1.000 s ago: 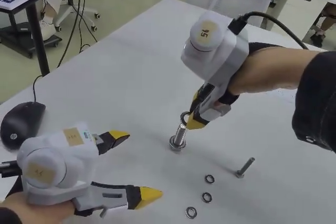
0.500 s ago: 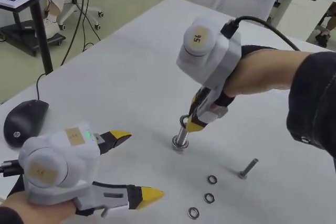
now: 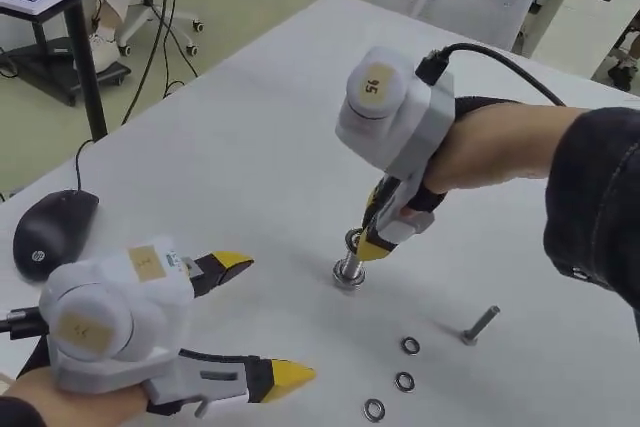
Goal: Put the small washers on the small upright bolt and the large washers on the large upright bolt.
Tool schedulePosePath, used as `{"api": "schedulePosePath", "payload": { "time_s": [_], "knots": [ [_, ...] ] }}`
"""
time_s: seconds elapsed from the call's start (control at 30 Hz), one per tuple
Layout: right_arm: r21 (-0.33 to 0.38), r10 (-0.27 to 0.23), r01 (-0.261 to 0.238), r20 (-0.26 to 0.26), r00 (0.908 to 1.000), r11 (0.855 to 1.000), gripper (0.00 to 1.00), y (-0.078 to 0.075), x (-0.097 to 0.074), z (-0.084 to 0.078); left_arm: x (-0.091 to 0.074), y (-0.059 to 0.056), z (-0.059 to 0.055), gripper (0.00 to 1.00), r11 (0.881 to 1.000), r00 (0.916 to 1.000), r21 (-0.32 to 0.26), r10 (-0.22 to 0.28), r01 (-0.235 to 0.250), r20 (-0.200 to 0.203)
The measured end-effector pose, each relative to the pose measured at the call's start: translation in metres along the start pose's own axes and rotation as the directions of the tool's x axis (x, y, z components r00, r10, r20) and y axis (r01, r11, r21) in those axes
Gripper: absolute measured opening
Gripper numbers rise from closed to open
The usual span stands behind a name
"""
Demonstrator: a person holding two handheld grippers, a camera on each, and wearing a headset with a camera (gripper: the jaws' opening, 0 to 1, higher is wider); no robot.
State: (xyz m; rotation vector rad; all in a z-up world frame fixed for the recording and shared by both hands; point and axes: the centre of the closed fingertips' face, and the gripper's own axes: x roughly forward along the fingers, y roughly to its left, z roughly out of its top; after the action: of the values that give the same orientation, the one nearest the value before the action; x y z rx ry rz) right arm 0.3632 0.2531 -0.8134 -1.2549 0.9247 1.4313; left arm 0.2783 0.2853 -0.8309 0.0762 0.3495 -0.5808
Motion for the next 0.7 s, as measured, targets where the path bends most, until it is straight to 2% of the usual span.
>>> {"api": "schedulePosePath", "payload": {
  "time_s": [0.7],
  "knots": [
    [0.011, 0.026, -0.026, -0.024, 0.9994, 1.0, 0.24, -0.001, 0.019, -0.005, 0.001, 0.001, -0.002, 0.75, 1.0, 1.0, -0.005, 0.006, -0.006, -0.005]
  ]
}}
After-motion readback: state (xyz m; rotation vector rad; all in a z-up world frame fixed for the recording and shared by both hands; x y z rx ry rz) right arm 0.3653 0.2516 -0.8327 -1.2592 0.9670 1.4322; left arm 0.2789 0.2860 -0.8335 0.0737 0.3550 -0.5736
